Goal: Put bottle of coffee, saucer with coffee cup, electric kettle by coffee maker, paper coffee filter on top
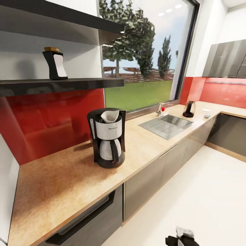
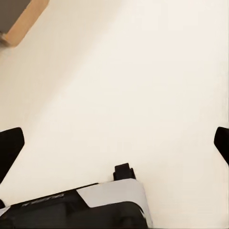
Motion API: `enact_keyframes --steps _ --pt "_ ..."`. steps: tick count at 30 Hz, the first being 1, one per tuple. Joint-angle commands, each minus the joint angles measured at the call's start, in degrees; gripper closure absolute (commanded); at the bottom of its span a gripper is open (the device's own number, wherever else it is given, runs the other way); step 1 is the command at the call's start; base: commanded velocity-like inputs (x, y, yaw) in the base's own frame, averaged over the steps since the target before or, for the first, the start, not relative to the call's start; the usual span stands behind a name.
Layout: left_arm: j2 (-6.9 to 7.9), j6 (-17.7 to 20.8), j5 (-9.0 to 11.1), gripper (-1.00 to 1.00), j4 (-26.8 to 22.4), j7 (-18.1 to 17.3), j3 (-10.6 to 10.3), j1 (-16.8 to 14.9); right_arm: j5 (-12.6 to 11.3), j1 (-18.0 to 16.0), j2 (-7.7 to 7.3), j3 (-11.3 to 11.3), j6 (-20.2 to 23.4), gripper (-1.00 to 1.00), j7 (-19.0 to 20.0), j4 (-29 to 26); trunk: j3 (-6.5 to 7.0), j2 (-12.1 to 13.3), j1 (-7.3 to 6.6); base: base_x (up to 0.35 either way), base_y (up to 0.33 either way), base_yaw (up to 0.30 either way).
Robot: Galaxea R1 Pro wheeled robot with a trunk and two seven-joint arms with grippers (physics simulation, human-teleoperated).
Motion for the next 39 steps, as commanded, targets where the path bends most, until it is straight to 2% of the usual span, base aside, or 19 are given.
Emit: enact_keyframes --steps 1,3,5,9,13,14,18,28,29,32,37,39 --pt "-0.03 -0.4 0.1 -1.00 0.1 0.1 0.2 0.0 1.9 0.0 0.03 -0.1 -1.4 -1.00 0.0 1.4 -0.11 -0.1 0.03 0.000 0.000 0.000" --pt "-0.13 -1.0 0.1 -1.00 0.0 0.1 0.3 0.0 8.4 0.3 0.13 -0.2 -7.1 -1.00 0.5 7.7 -0.11 -0.1 0.03 0.000 0.000 0.000" --pt "-0.14 -2.0 0.2 -1.00 0.0 0.1 0.3 0.0 9.4 0.4 0.54 -0.2 -8.0 -1.00 0.5 9.9 -0.11 -0.1 0.03 0.000 0.000 0.000" --pt "-0.44 -4.4 0.4 -1.00 0.0 -0.1 0.3 0.0 10.1 1.4 1.48 -0.3 -8.6 -1.00 0.8 11.2 -0.11 -0.1 0.03 0.000 0.000 0.000" --pt "-0.69 -4.7 0.6 -1.00 0.0 -0.2 0.5 0.0 10.2 2.9 1.62 -0.2 -8.8 -1.00 0.9 11.3 -0.11 -0.1 0.03 0.000 0.000 0.000" --pt "-0.97 -4.7 0.7 -1.00 -0.9 -0.5 0.7 0.0 10.3 3.9 1.61 -0.3 -9.0 -1.00 0.7 11.3 -0.11 -0.1 0.03 0.000 0.000 0.242" --pt "-1.57 -4.7 0.7 -1.00 -1.0 -0.6 0.7 -0.1 10.3 3.9 1.60 -0.3 -9.1 -1.00 0.7 11.3 -0.11 -0.1 0.03 0.021 -0.092 0.268" --pt "-1.81 -4.5 0.8 -1.00 -1.0 -0.3 0.8 -0.1 10.5 5.2 1.56 -0.2 -8.8 -1.00 0.7 11.3 -0.11 -0.1 0.03 0.078 -0.247 0.277" --pt "-1.83 -4.4 1.3 -1.00 -1.0 -0.2 0.9 -0.1 10.5 5.7 1.56 -0.2 -8.7 -1.00 0.8 11.3 -0.11 -0.1 0.03 0.085 -0.264 0.278" --pt "-1.79 -4.4 5.5 -1.00 -1.0 0.0 0.9 -0.1 10.5 6.5 1.52 -0.2 -8.6 -1.00 0.7 11.4 -0.11 -0.1 0.03 0.085 -0.265 0.280" --pt "-1.74 -4.4 7.7 -1.00 -1.0 0.0 0.8 -0.1 10.5 7.1 1.32 -0.2 -8.5 -1.00 0.8 11.3 -0.11 -0.1 0.03 0.085 -0.266 0.280" --pt "-1.68 -4.4 8.1 -1.00 -0.9 0.1 0.7 -0.1 10.8 9.3 1.17 -0.2 -8.6 -1.00 0.8 11.4 -0.15 -0.1 0.03 0.087 -0.266 0.280"
